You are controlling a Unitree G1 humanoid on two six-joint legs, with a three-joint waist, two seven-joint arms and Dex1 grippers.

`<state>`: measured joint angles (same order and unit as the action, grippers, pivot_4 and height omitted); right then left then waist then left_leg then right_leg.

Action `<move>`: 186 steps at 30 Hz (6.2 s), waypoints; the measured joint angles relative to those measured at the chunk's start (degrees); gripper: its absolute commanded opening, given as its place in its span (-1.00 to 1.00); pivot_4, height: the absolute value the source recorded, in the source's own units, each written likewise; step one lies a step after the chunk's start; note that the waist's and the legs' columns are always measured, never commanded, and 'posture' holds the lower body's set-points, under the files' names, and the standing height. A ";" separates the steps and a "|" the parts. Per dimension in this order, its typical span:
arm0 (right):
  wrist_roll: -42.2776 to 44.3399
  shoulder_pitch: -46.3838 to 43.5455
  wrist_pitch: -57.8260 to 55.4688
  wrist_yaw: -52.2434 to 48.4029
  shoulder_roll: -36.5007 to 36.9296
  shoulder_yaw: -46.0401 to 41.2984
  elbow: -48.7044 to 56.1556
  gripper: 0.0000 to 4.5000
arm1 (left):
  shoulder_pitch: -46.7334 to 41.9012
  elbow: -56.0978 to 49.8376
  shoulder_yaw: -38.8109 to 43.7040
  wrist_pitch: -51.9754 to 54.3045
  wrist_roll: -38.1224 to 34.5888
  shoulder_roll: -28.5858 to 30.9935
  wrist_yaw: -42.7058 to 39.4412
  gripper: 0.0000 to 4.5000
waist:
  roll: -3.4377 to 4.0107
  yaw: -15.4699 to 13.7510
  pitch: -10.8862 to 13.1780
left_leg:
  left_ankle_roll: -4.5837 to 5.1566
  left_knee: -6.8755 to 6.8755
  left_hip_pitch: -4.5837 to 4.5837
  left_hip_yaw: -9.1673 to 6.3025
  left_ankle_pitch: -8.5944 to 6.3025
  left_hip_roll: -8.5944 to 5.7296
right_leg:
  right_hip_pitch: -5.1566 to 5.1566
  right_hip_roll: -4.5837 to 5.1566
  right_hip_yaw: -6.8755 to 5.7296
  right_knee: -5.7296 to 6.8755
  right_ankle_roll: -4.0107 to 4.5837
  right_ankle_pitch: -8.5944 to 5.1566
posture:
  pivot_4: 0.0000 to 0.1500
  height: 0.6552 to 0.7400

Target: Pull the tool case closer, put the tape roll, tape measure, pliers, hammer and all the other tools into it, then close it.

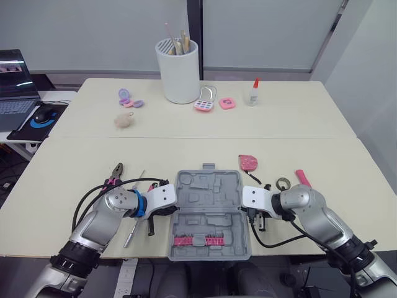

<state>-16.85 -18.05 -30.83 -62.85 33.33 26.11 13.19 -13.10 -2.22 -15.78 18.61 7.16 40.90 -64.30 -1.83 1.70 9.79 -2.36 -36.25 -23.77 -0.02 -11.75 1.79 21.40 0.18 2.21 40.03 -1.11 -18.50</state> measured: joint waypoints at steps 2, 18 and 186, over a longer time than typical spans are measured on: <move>0.27 0.60 -0.64 -0.45 0.18 -0.02 0.75 -1.00 | 0.65 -0.62 0.07 0.11 -0.14 0.22 -0.06 -1.00 | 0.00 0.00 -0.02 | 0.00 0.00 0.00 0.00 0.00 0.00 | 0.00 0.00 0.00 0.00 0.00 0.00 | 1.00 1.00; 3.59 3.85 -5.03 -1.82 2.27 0.33 5.38 -1.00 | 5.63 -7.33 0.19 3.31 -0.38 1.89 -0.25 -1.00 | -0.01 0.01 -0.10 | 0.00 0.04 0.03 0.01 0.00 0.00 | -0.02 0.00 0.01 -0.04 0.00 -0.01 | 1.00 1.00; 15.40 -17.10 3.57 14.26 -23.69 3.38 -22.90 -0.99 | 12.74 -21.66 31.17 15.68 -41.00 15.25 -0.39 1.00 | -0.08 0.00 0.07 | 0.00 0.09 -0.02 -0.03 0.00 0.10 | 0.07 0.11 -0.01 -0.05 0.04 -0.01 | 1.00 1.00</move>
<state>-1.45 -35.14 -27.26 -48.59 9.65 29.49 -9.70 -0.36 -23.88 15.39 34.29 -33.84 56.15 -64.69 -1.91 1.71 9.86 -2.36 -36.16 -23.79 -0.06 -11.75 1.89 21.48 0.28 2.19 39.98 -1.07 -18.51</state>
